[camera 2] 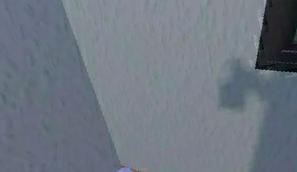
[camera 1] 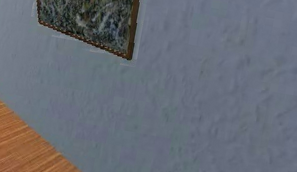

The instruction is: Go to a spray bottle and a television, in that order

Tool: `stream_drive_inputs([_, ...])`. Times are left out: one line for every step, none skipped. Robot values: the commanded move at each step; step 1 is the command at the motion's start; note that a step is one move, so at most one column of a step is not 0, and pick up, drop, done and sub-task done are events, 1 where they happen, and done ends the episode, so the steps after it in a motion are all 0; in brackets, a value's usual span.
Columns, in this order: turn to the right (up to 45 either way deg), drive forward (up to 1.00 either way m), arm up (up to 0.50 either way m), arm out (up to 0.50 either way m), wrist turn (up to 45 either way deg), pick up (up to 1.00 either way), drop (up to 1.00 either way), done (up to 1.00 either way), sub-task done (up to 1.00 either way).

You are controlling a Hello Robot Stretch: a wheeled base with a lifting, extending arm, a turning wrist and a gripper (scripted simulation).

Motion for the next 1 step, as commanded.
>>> stream_drive_inputs([-12.0, 0.00, 0.00, 0.00, 0.0, 0.00, 0.00, 0.00, 0.00])
